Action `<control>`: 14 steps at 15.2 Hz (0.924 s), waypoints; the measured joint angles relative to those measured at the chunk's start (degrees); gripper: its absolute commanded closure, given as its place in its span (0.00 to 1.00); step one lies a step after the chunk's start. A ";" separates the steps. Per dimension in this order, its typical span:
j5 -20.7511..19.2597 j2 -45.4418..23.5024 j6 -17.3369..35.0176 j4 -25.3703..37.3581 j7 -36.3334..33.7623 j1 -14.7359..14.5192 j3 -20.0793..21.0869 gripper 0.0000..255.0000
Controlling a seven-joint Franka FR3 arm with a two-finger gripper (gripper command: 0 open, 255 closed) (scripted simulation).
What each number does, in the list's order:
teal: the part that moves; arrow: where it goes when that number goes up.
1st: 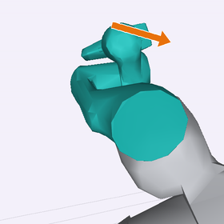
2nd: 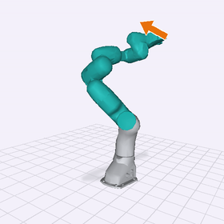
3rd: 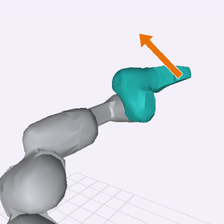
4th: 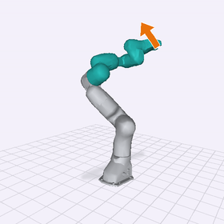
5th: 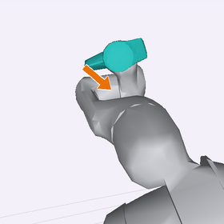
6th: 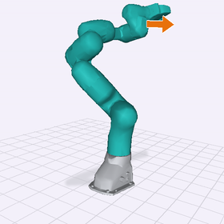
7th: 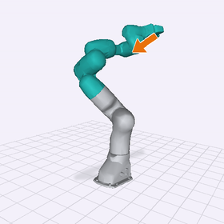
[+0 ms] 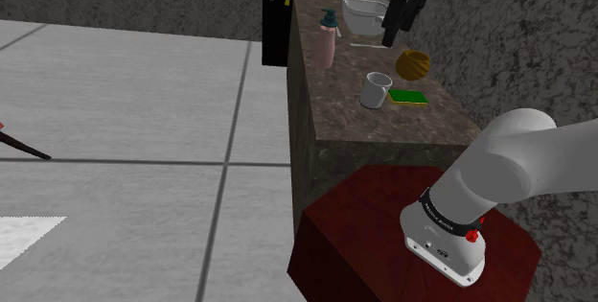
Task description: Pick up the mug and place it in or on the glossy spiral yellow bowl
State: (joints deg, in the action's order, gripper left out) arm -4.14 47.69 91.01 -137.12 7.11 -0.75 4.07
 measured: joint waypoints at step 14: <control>-3.99 -10.22 18.36 -7.03 12.38 4.36 -15.51 0.00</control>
State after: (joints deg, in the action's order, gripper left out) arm -8.13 37.47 109.37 -144.16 19.49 3.61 -11.44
